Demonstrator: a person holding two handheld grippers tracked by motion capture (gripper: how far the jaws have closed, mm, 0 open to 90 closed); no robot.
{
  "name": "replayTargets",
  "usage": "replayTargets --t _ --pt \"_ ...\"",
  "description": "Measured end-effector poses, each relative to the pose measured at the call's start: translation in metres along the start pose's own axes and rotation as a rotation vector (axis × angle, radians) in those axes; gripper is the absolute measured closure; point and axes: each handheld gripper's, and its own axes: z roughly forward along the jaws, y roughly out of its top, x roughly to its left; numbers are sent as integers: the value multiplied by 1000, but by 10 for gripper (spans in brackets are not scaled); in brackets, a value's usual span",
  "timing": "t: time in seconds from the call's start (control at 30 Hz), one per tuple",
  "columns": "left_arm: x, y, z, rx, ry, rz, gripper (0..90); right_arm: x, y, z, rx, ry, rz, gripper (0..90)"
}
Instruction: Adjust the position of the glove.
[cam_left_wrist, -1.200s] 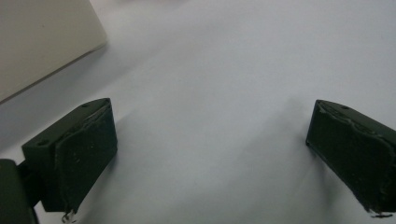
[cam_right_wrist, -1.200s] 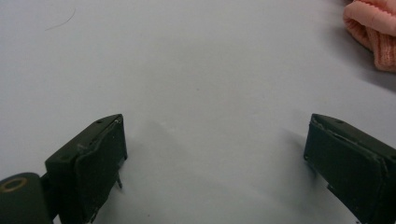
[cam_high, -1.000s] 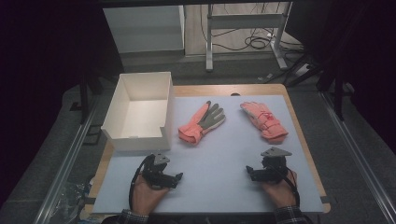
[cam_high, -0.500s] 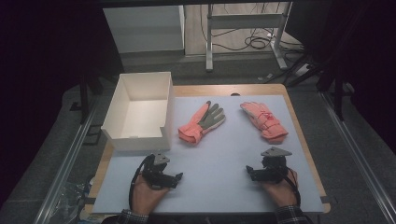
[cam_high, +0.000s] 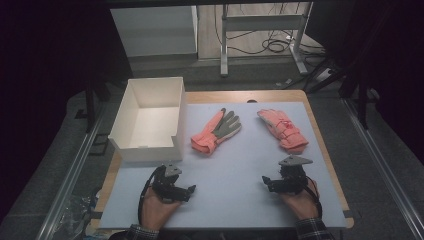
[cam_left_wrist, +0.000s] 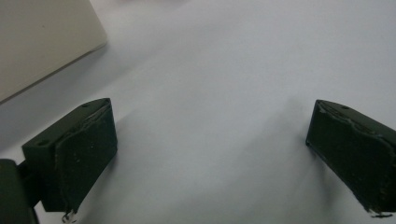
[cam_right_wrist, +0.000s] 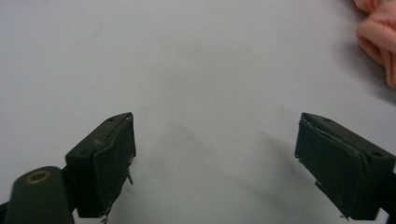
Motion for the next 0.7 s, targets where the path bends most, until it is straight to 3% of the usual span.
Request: replayTargets --t 0.33,0.7 --pt "0 0 0 0 0 0 20 10 40 1 -42 112 -40 238" --pt "0 0 0 0 -1 0 20 30 82 27 -45 252 -128 431"
